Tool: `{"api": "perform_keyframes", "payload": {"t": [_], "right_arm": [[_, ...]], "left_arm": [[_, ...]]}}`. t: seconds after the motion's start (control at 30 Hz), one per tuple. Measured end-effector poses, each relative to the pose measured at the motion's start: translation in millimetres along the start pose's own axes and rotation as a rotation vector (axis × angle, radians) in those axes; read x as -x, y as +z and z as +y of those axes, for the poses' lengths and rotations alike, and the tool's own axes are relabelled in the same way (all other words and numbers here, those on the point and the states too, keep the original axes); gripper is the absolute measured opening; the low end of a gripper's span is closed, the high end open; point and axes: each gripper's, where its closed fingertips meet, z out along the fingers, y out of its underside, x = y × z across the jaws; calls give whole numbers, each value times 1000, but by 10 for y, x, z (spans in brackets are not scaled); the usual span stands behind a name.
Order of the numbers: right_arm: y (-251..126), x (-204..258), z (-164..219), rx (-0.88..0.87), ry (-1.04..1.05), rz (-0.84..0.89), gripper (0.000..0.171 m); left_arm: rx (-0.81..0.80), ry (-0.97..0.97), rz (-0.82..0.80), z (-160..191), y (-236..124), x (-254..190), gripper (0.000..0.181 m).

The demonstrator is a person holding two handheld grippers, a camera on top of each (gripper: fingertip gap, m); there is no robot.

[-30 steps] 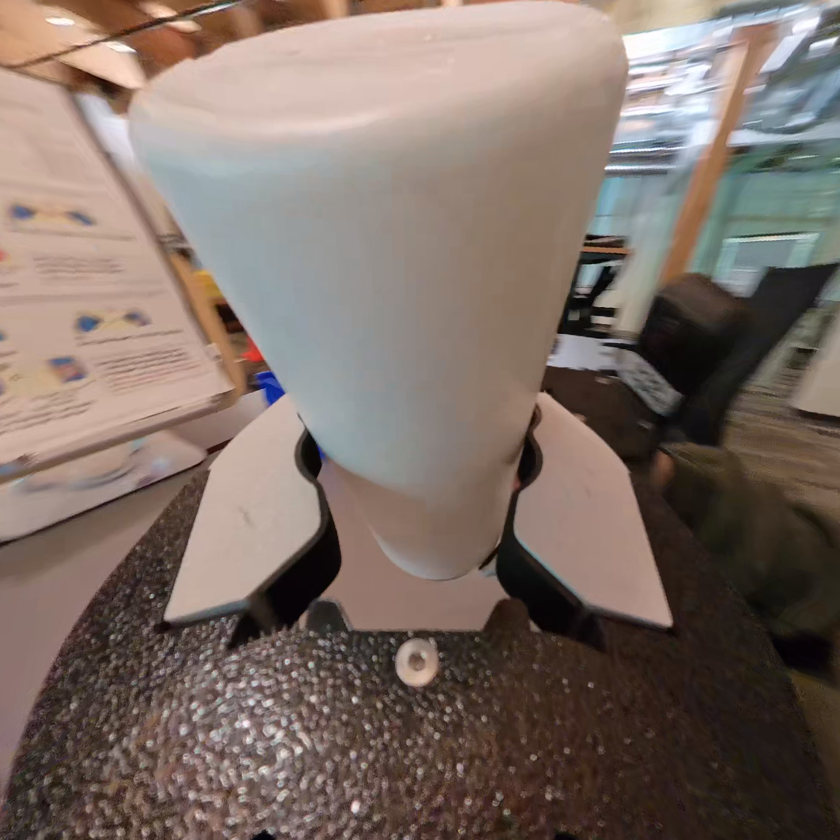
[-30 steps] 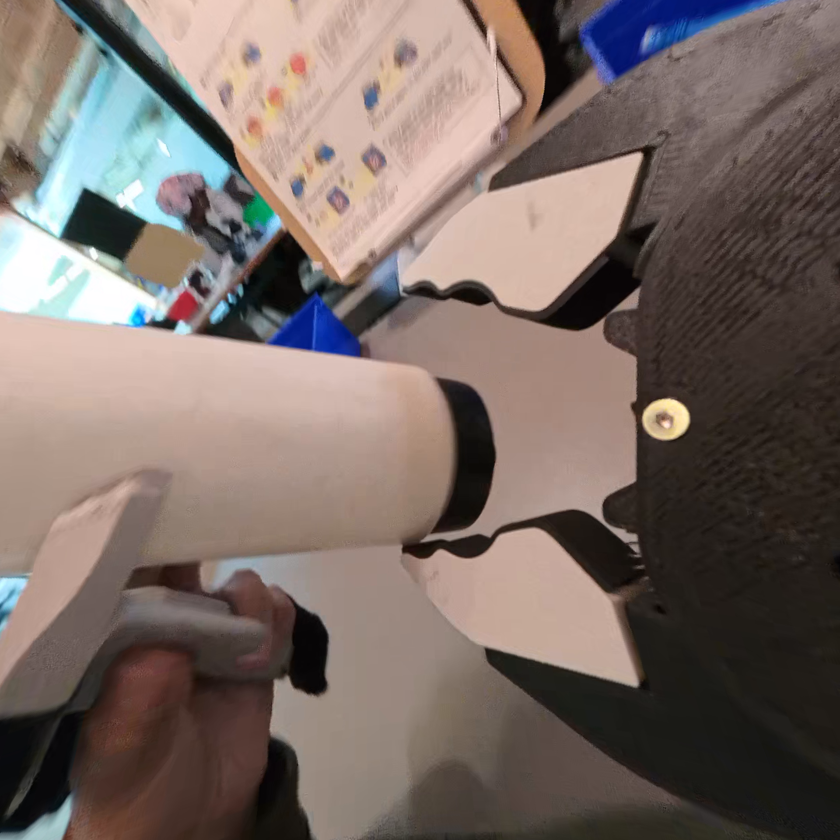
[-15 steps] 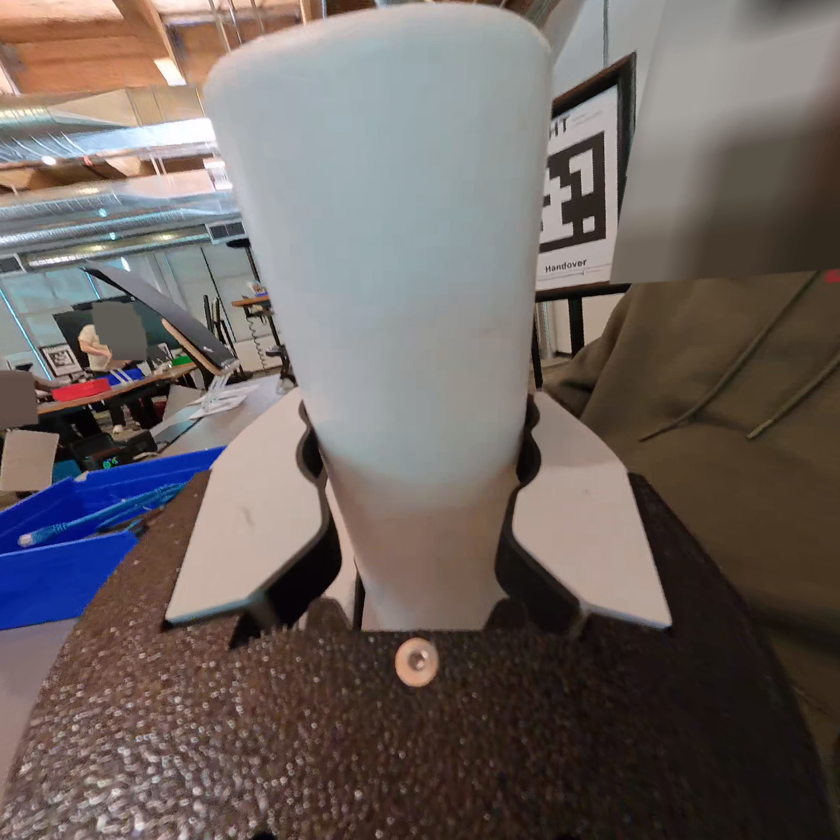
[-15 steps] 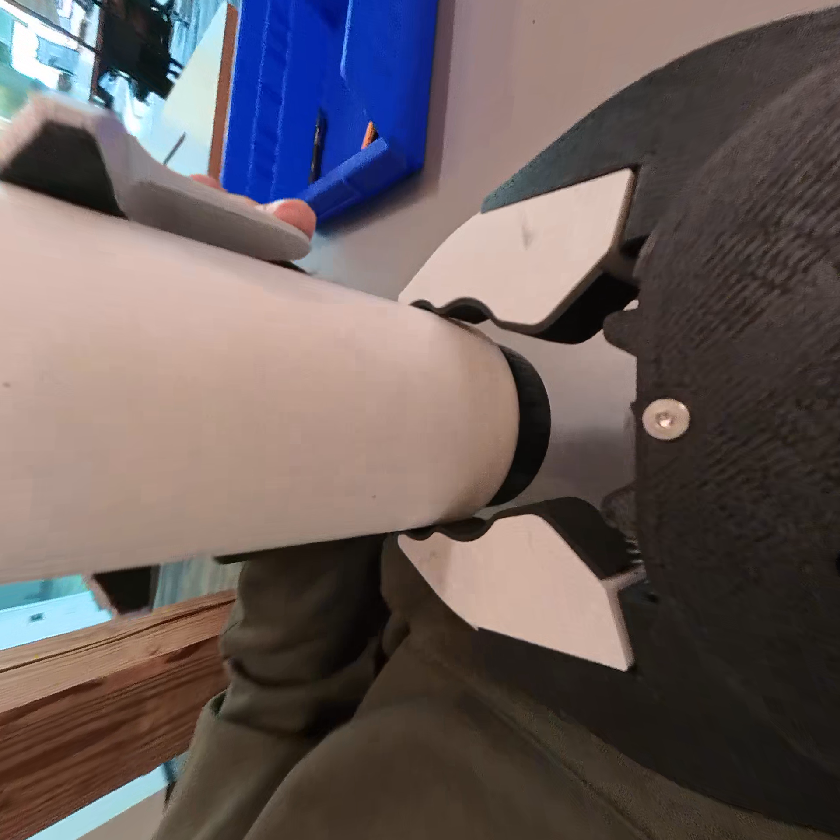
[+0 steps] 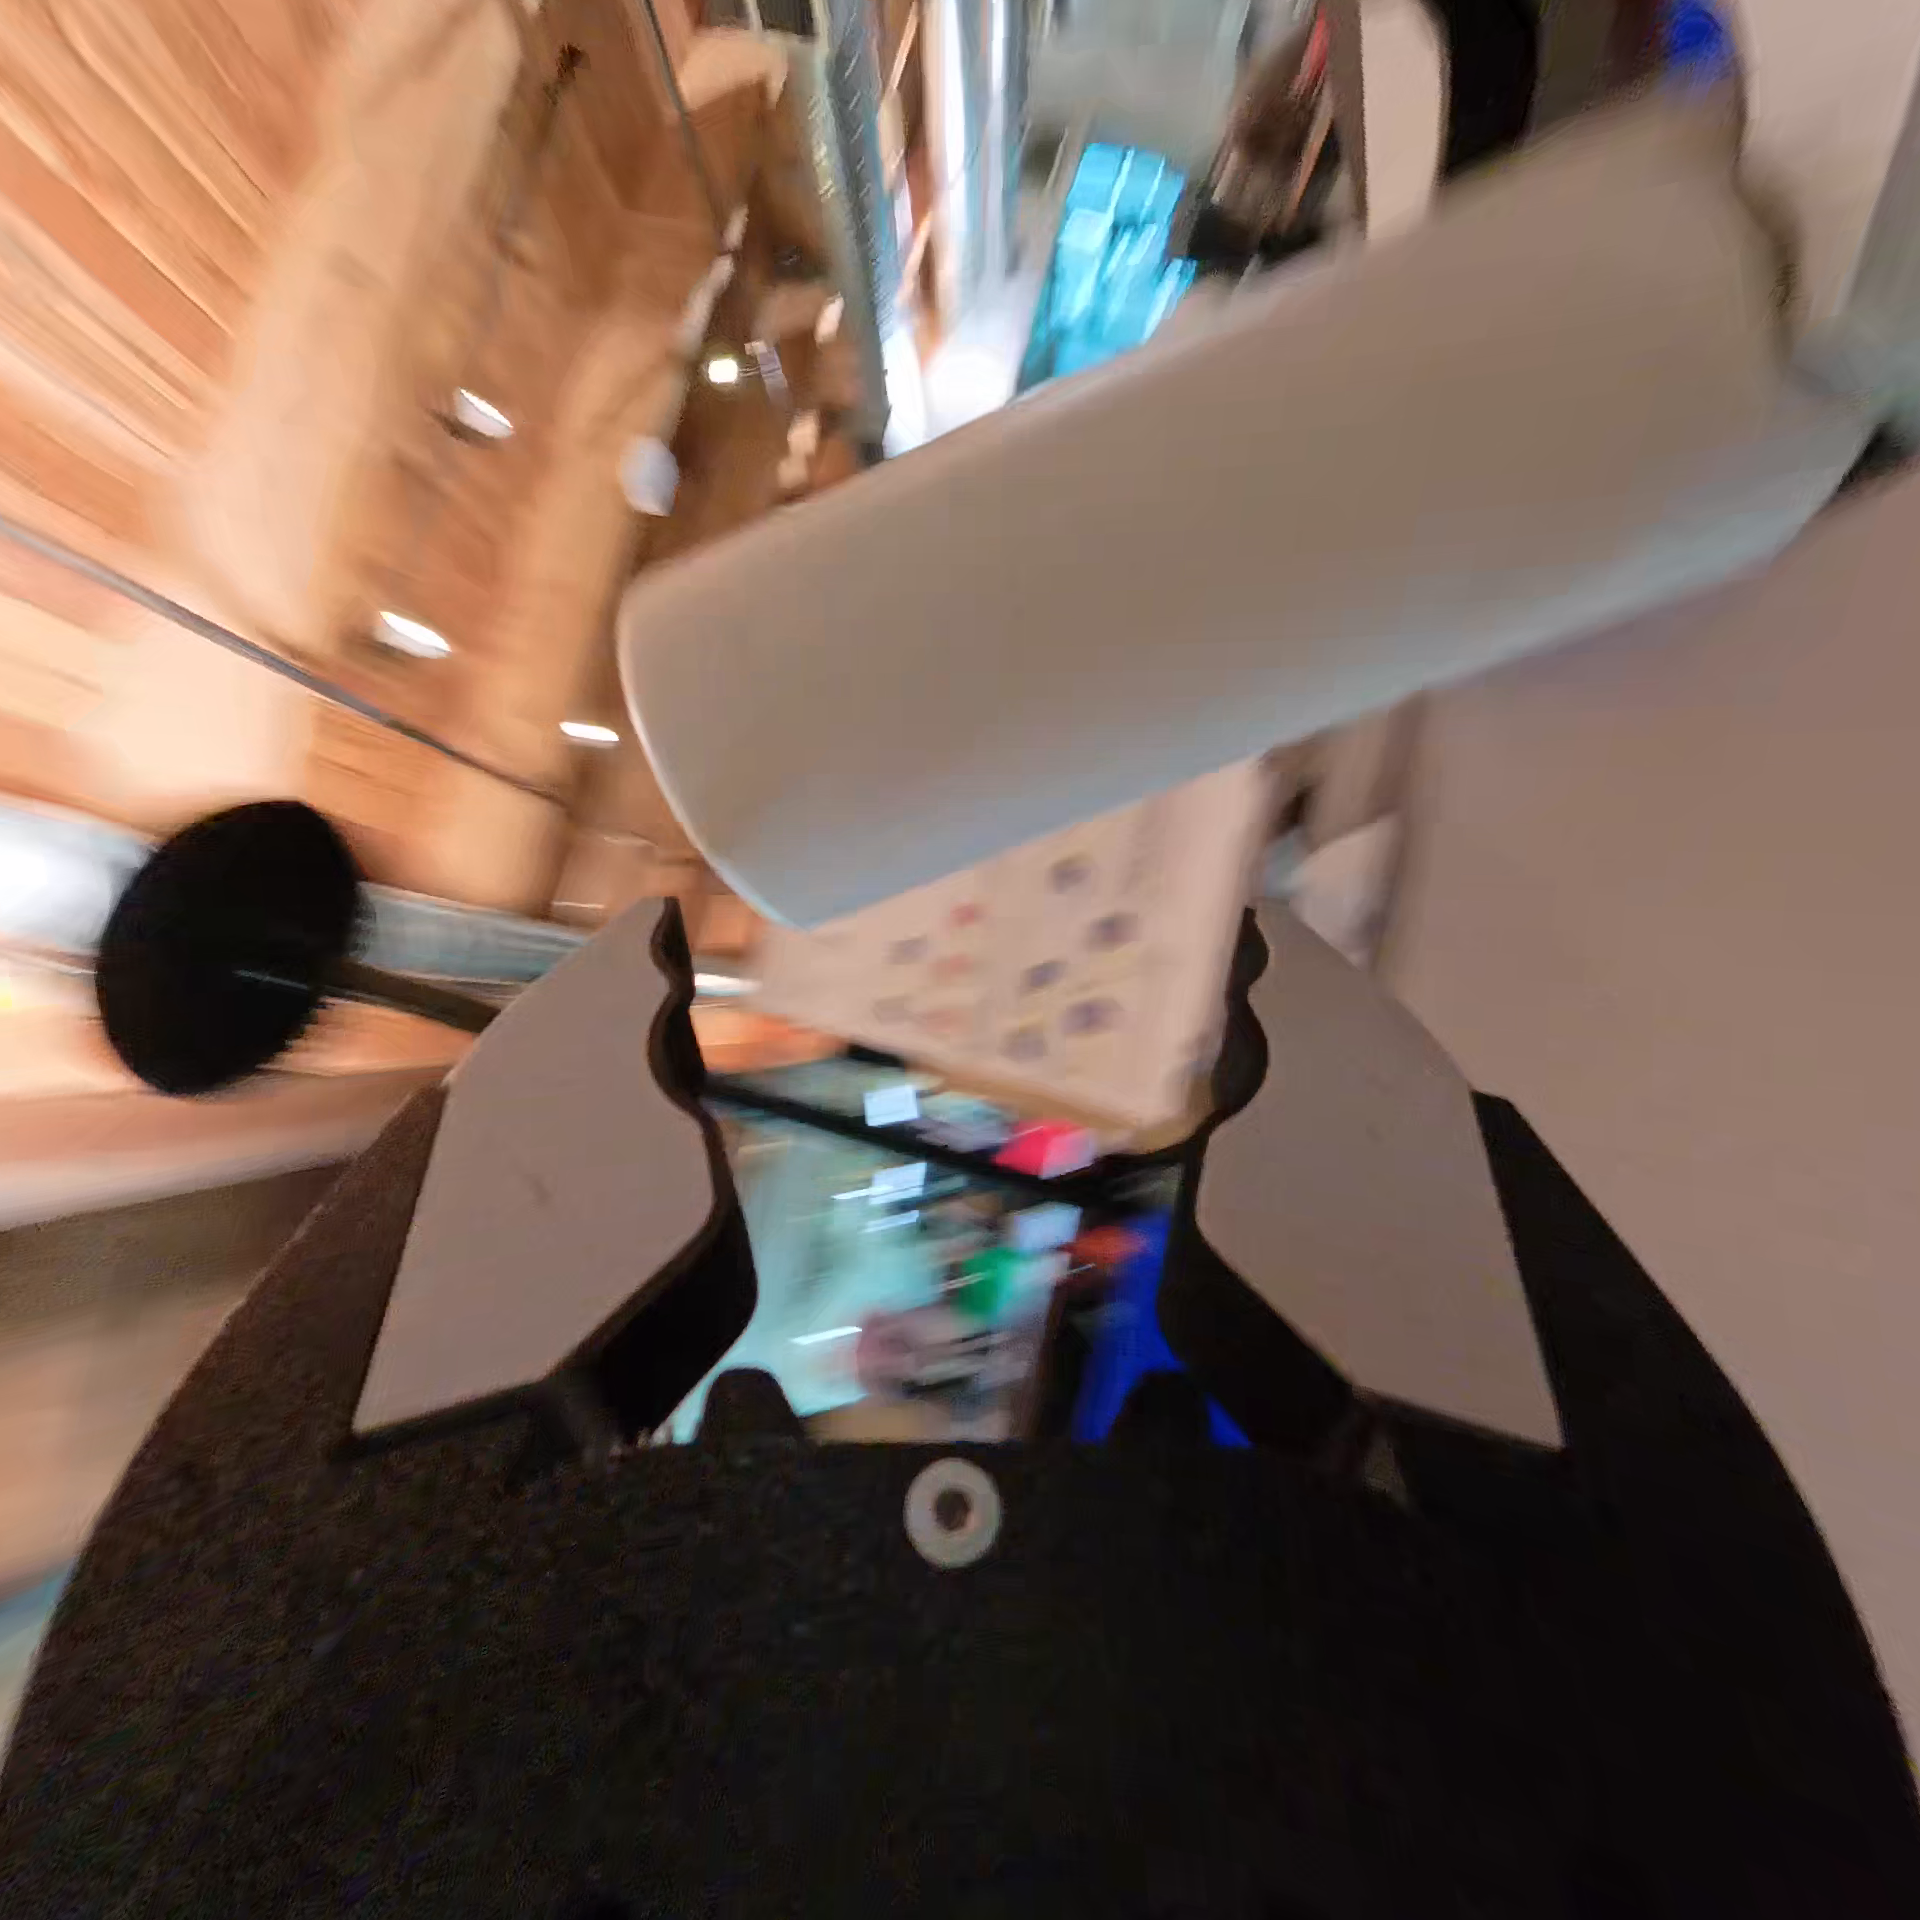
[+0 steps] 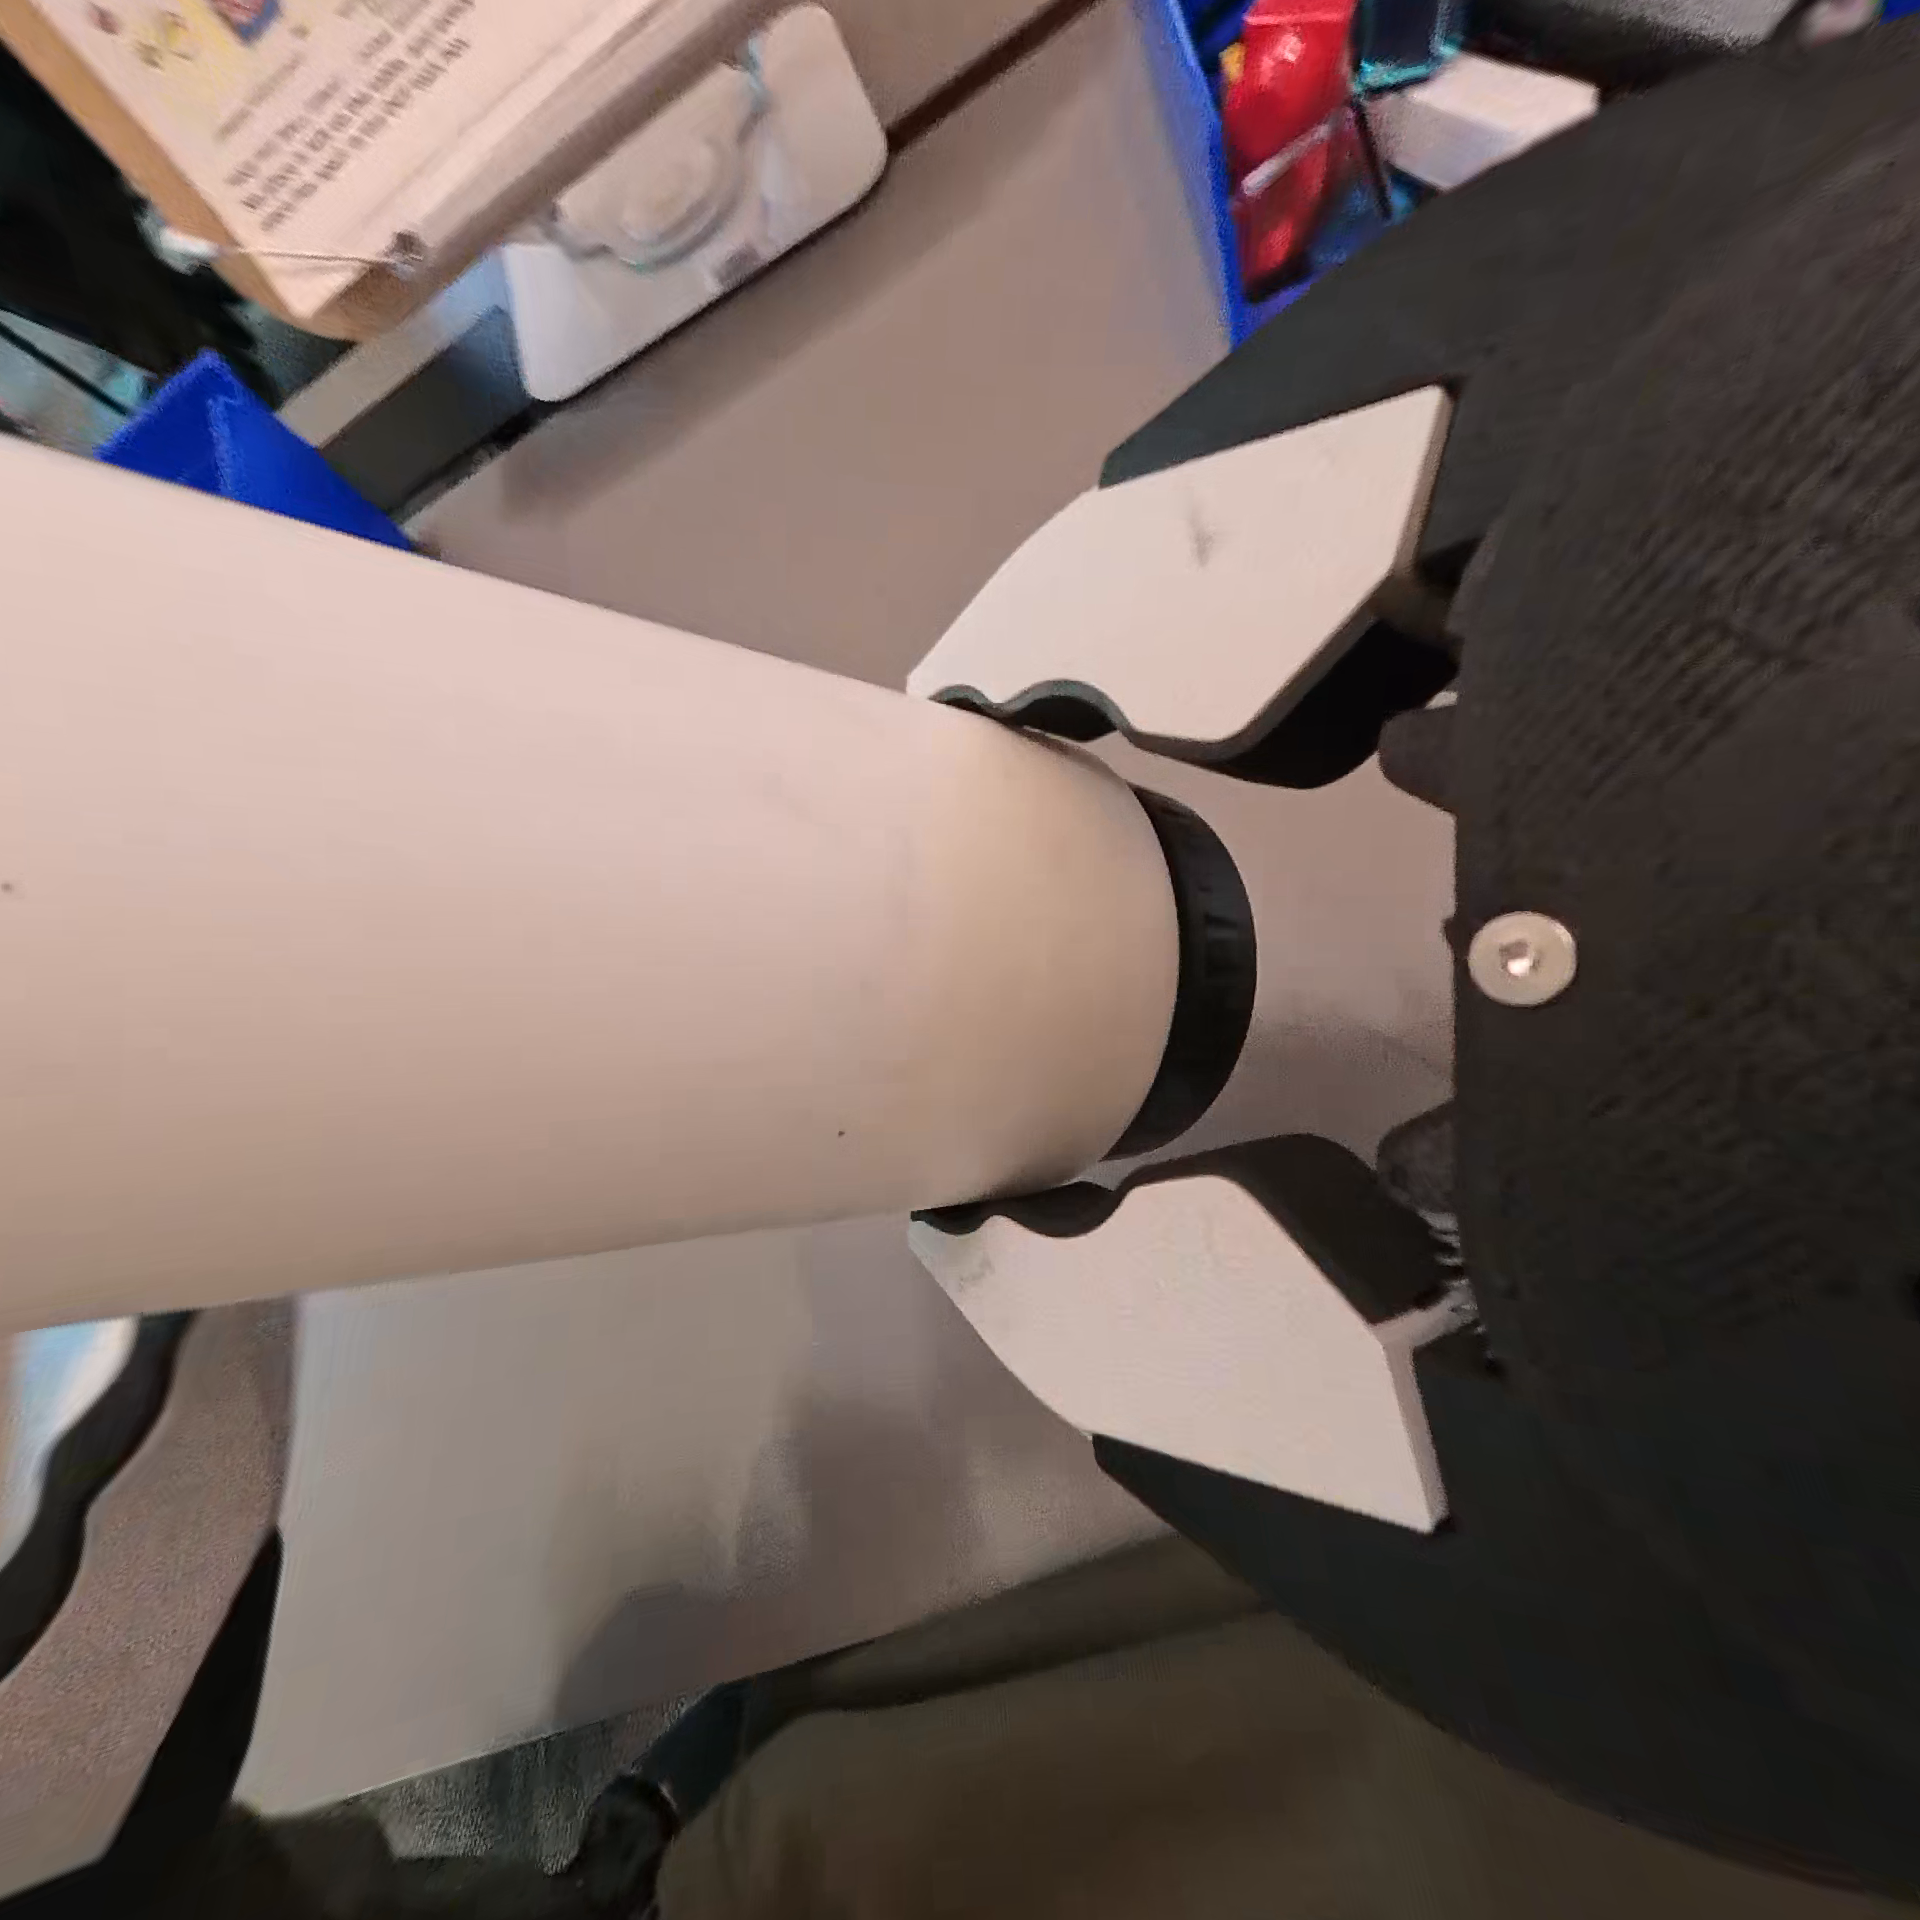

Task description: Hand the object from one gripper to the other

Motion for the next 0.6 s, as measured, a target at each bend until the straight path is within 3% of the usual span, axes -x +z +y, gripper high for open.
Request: {"api": "perform_keyframes", "payload": {"t": [0.07,0.1,0.27,0.37,0.47,0.6], "right_arm": [[-8,-10,114,54,44,-21,86],[0,2,140,59,56,-40,86],[12,130,210,87,81,-150,86],[-39,327,97,23,47,-258,86],[-29,278,95,36,24,-213,86],[-148,207,-153,-157,31,-227,85]], "left_arm": [[95,343,-129,-82,45,42,98],[105,425,-154,-150,88,0,98],[182,642,-83,-159,306,-436,113],[231,612,13,-4,393,-739,114],[255,585,-48,39,416,-762,107],[317,428,-39,111,431,-692,105]]}}
